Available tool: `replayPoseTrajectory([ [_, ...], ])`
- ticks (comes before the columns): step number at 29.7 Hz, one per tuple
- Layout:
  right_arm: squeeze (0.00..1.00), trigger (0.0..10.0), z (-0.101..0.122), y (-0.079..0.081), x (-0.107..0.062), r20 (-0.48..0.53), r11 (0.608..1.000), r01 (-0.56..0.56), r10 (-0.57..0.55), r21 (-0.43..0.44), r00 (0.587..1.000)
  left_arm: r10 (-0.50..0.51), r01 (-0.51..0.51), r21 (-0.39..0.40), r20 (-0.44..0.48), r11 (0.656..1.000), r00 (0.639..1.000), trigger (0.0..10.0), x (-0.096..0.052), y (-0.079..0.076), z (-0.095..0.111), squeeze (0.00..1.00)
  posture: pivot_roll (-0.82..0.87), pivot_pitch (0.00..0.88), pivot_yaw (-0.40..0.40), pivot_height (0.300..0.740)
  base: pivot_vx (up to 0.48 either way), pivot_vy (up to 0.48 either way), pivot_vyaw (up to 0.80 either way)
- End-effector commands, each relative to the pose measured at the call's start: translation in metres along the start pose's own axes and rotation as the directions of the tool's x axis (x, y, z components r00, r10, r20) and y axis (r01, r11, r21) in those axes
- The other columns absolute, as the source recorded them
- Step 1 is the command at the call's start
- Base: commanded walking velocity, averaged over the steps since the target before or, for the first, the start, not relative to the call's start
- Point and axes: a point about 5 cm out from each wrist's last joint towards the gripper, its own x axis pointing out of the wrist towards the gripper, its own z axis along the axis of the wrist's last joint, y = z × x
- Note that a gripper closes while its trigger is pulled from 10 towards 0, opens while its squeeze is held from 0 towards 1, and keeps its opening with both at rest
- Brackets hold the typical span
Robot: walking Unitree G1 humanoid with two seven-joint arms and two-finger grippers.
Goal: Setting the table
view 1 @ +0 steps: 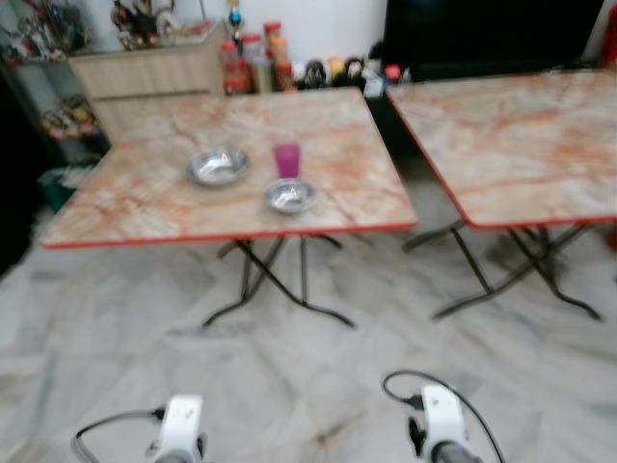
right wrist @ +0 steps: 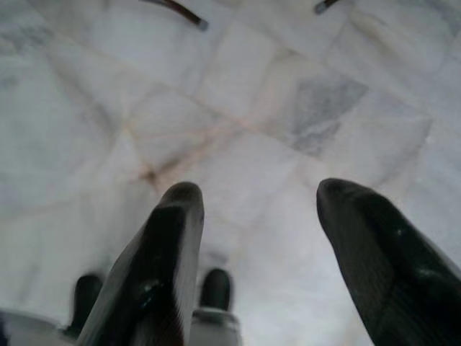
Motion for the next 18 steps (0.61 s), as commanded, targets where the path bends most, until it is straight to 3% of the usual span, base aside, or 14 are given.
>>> replayPoseTrajectory([
  [1,0.00,10.0,0.0068,0.0098,0.0008,0.018,1.000,-0.025,0.025,-0.002,1.000,0.026,-0.026,0.012,0.007,1.000,1.000,10.0,0.0002,0.0112,0.0026,0.00,0.02,0.000,0.036,0.740,0.000,0.480,0.00],
  [18,0.00,10.0,0.0035,0.0093,0.0003,0.009,1.000,-0.028,0.028,-0.014,1.000,0.018,-0.020,0.036,0.053,0.999,0.998,10.0,0.0008,0.0112,0.0100,0.00,0.03,0.000,0.033,0.740,0.000,0.022,0.00],
])
